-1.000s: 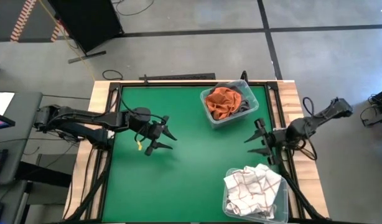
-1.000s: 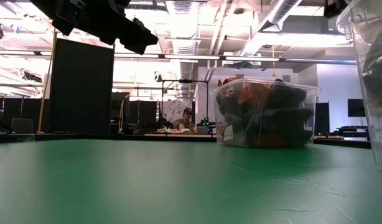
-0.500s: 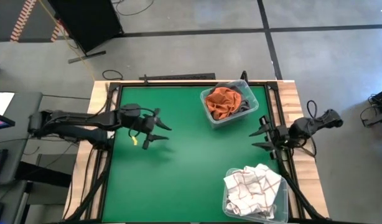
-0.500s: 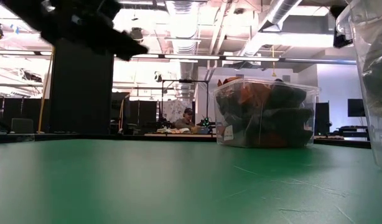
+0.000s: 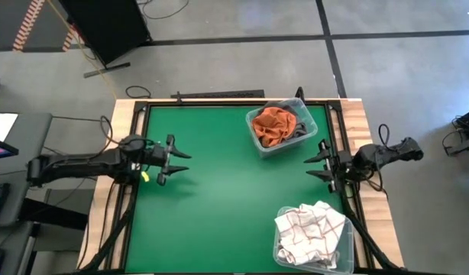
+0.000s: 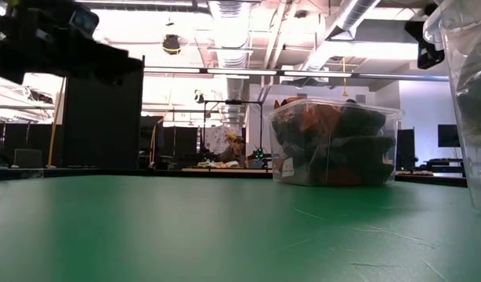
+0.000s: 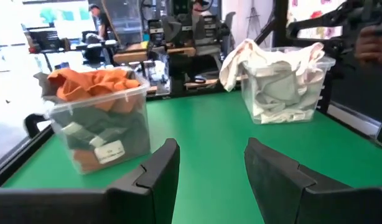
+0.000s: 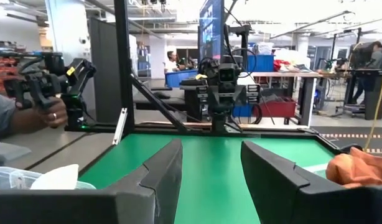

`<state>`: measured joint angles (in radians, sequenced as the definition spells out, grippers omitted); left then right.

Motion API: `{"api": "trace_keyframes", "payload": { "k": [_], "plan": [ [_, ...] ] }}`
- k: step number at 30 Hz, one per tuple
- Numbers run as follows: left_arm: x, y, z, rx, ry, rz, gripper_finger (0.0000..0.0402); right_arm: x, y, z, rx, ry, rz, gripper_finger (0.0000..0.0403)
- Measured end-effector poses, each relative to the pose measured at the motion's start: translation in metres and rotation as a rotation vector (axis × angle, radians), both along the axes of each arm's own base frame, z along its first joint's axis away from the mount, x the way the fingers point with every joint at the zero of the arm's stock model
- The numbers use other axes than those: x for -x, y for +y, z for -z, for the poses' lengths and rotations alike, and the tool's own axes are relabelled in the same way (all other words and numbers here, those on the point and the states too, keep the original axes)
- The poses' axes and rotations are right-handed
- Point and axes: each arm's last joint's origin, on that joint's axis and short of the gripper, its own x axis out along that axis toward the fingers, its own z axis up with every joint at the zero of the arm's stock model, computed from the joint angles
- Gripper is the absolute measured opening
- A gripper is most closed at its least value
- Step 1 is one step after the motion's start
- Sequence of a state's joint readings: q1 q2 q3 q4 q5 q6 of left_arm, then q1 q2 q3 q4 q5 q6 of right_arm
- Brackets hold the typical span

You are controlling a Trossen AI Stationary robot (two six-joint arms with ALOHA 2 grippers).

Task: Sort towels by color in basket
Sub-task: Return to Home Position

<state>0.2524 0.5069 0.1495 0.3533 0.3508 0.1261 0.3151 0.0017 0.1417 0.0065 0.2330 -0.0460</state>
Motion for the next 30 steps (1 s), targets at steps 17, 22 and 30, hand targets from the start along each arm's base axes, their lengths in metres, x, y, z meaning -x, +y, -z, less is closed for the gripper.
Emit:
{"api": "trace_keyframes", "payload": {
  "k": [17,22,30],
  "plan": [
    [0.022,-0.005,0.023,-0.012,-0.036,-0.037,0.0171,0.000,0.000,0.001,-0.069,0.019,0.002,0.0193],
    [0.023,-0.005,0.026,-0.006,-0.001,-0.036,0.0171,-0.001,0.000,0.006,-0.047,0.068,0.005,0.0193],
    [0.023,-0.005,0.030,0.086,0.041,-0.037,0.0171,-0.001,0.000,0.019,-0.005,0.192,0.009,0.0193]
  ]
}}
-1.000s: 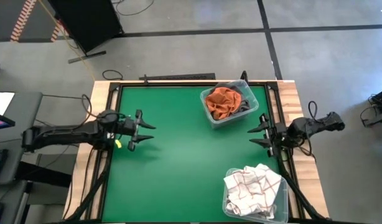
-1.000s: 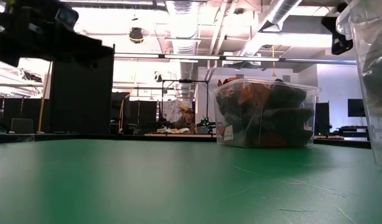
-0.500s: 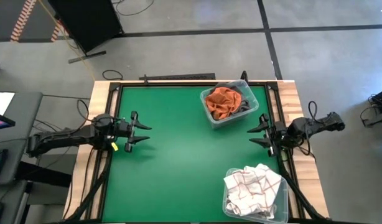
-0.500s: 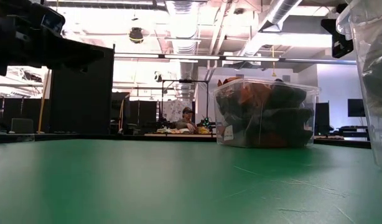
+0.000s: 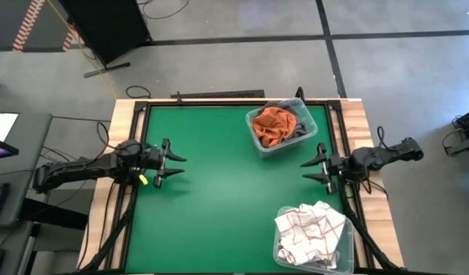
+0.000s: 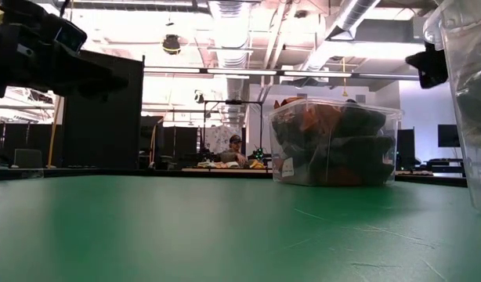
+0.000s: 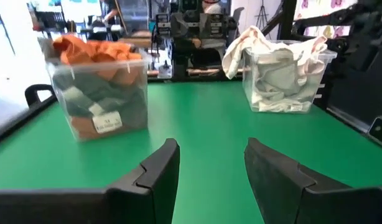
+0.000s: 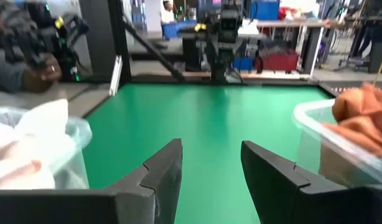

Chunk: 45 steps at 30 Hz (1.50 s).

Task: Sort towels by color in basket
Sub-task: Return to Home Position

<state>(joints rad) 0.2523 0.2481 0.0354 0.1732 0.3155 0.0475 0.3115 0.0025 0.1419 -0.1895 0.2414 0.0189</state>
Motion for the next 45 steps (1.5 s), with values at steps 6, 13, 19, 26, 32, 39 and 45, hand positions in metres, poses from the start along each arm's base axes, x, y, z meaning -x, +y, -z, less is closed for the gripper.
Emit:
{"api": "trace_keyframes", "payload": {
  "k": [6,13,19,26,32,39,45],
  "plan": [
    [0.000,0.000,0.001,0.107,0.018,-0.004,0.0171,0.001,0.000,0.009,0.028,0.086,0.000,0.0193],
    [0.000,0.000,0.002,0.149,0.022,-0.006,0.0171,0.002,-0.001,0.015,0.050,0.155,0.000,0.0193],
    [0.000,0.000,0.002,0.129,0.022,-0.005,0.0171,0.002,-0.001,0.017,0.055,0.171,0.000,0.0193],
    [0.000,0.000,0.002,0.124,0.021,-0.005,0.0171,0.002,-0.001,0.017,0.055,0.171,0.000,0.0193],
    [0.000,0.000,0.002,0.116,0.021,-0.004,0.0171,0.002,-0.001,0.017,0.055,0.171,0.000,0.0193],
    [0.000,0.000,0.002,0.108,0.020,-0.004,0.0171,0.002,-0.001,0.017,0.055,0.171,0.000,0.0193],
    [0.000,0.000,0.002,0.108,0.020,-0.004,0.0171,0.002,-0.001,0.017,0.055,0.171,0.000,0.0193]
  ]
}}
